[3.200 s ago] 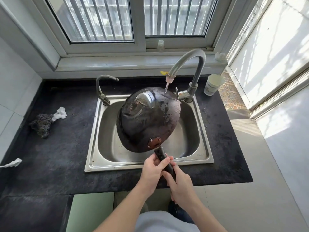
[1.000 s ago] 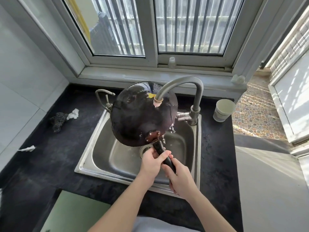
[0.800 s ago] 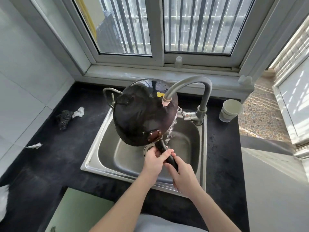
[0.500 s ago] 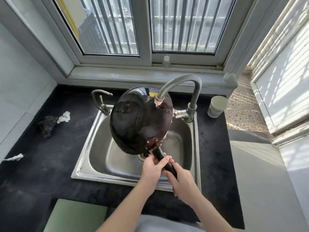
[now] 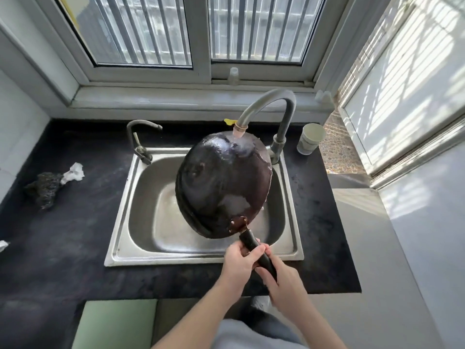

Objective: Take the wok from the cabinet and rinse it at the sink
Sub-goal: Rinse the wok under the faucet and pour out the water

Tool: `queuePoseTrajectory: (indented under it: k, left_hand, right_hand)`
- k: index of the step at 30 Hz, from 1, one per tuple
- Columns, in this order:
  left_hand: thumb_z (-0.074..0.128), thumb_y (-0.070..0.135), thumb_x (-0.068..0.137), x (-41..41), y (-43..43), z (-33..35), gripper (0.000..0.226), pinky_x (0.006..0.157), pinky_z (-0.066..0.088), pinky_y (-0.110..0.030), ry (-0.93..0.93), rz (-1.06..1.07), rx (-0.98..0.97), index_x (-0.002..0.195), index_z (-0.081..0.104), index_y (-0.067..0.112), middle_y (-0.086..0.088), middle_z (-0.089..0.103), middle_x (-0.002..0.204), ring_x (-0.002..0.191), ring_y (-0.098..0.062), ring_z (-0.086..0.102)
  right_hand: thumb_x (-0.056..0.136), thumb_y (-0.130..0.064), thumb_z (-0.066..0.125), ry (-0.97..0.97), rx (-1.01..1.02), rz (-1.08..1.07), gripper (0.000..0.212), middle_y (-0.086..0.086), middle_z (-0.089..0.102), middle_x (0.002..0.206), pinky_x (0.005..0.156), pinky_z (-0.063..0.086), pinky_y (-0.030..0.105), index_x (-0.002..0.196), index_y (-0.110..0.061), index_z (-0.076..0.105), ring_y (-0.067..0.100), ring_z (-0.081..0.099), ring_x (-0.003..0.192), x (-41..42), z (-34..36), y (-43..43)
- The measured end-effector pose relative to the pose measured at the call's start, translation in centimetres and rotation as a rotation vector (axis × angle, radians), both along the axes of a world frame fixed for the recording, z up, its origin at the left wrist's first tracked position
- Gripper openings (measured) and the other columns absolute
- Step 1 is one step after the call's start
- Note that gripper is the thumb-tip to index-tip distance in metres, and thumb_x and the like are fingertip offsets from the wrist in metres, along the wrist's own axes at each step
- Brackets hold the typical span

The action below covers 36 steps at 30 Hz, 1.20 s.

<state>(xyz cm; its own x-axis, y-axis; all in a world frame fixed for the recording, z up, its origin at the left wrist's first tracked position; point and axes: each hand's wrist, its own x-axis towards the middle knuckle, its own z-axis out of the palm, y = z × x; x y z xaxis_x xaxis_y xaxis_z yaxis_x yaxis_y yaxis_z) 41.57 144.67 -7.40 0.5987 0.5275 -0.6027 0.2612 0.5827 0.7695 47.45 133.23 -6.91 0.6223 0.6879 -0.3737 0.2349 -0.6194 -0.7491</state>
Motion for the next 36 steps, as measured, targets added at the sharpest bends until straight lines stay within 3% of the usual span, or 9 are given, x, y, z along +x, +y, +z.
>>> queuePoseTrajectory:
  k: [3,7,16,20,22,25,28,32,36]
  left_hand:
    - [0.065,0.004,0.091,-1.1,-0.4,0.3,0.008,0.073,0.057,-0.022,-0.012,-0.064,0.001,0.097,0.065,0.009,-0.002,0.076,0.087,0.082,-0.01,0.074]
    - [0.063,0.002,0.091,-2.0,-0.9,0.6,0.007,0.075,0.058,-0.023,-0.045,-0.149,0.005,0.098,0.064,0.005,-0.01,0.076,0.092,0.088,-0.019,0.074]
    - [0.065,0.0,0.09,-2.7,-2.1,1.1,0.015,0.068,0.055,-0.015,-0.049,-0.259,0.05,0.104,0.062,0.004,-0.005,0.076,0.093,0.083,-0.01,0.075]
    - [0.071,0.001,0.086,-2.9,-2.7,1.1,0.022,0.07,0.053,-0.013,-0.042,-0.258,0.105,0.105,0.062,0.004,-0.007,0.076,0.095,0.085,-0.009,0.073]
    - [0.073,0.004,0.085,-2.9,-2.7,1.1,0.02,0.069,0.052,-0.011,-0.026,-0.24,0.15,0.102,0.064,0.006,-0.004,0.077,0.093,0.082,-0.002,0.071]
    - [0.075,0.007,0.084,-2.4,-2.5,1.1,0.018,0.069,0.052,-0.011,-0.027,-0.202,0.187,0.1,0.066,0.008,-0.004,0.077,0.093,0.084,-0.003,0.071]
    - [0.076,0.01,0.083,-2.3,-2.1,1.1,0.019,0.069,0.053,-0.012,-0.024,-0.192,0.203,0.1,0.066,0.01,-0.004,0.077,0.093,0.087,-0.006,0.072]
    - [0.076,0.016,0.084,-2.8,-1.6,0.6,0.022,0.068,0.053,-0.011,-0.005,-0.244,0.214,0.104,0.065,0.017,0.003,0.076,0.095,0.088,-0.002,0.071]
    - [0.069,0.017,0.09,-2.8,-0.9,0.7,0.019,0.076,0.055,-0.014,-0.049,-0.27,0.129,0.109,0.065,0.016,0.004,0.078,0.098,0.096,-0.007,0.072]
  right_hand:
    - [0.098,-0.023,0.059,0.011,-0.035,-0.036,0.035,-0.023,0.057,0.073,0.055,0.042,0.005,0.132,-0.026,0.051,-0.013,0.06,0.06,-1.4,-0.1,-0.8]
    - [0.097,-0.022,0.06,0.007,-0.047,-0.115,0.01,-0.016,0.056,0.061,0.047,0.039,0.009,0.107,-0.019,0.058,-0.007,0.06,0.05,-2.8,-0.3,-1.9]
    - [0.095,-0.012,0.063,-0.014,0.0,-0.245,0.014,-0.014,0.055,0.062,0.051,0.039,0.005,0.094,-0.023,0.055,-0.011,0.058,0.058,-5.2,0.1,-3.2]
    - [0.088,-0.017,0.073,-0.023,-0.038,-0.269,0.019,-0.013,0.059,0.065,0.052,0.04,0.006,0.104,-0.015,0.061,-0.009,0.061,0.062,-5.6,0.0,-3.6]
    - [0.09,-0.022,0.07,-0.05,-0.059,-0.28,0.029,-0.015,0.059,0.066,0.051,0.04,0.008,0.116,-0.014,0.062,-0.004,0.06,0.056,-5.8,0.1,-3.1]
    - [0.095,-0.028,0.061,-0.143,-0.1,-0.281,0.03,-0.013,0.064,0.08,0.046,0.036,0.014,0.124,-0.02,0.056,-0.003,0.047,0.055,-6.0,1.0,-1.8]
    - [0.098,-0.031,0.055,-0.163,-0.145,-0.29,0.023,0.0,0.073,0.097,0.044,0.03,0.014,0.119,-0.02,0.055,-0.003,0.043,0.056,-6.1,1.2,-0.9]
    - [0.093,-0.031,0.063,-0.107,-0.087,-0.371,0.024,-0.006,0.069,0.082,0.054,0.043,0.021,0.112,-0.017,0.06,0.006,0.057,0.064,-6.6,0.7,-0.7]
    - [0.09,-0.028,0.07,-0.09,-0.03,-0.355,0.019,-0.016,0.066,0.079,0.054,0.045,0.012,0.105,-0.019,0.065,0.001,0.063,0.068,-6.2,0.4,-0.7]
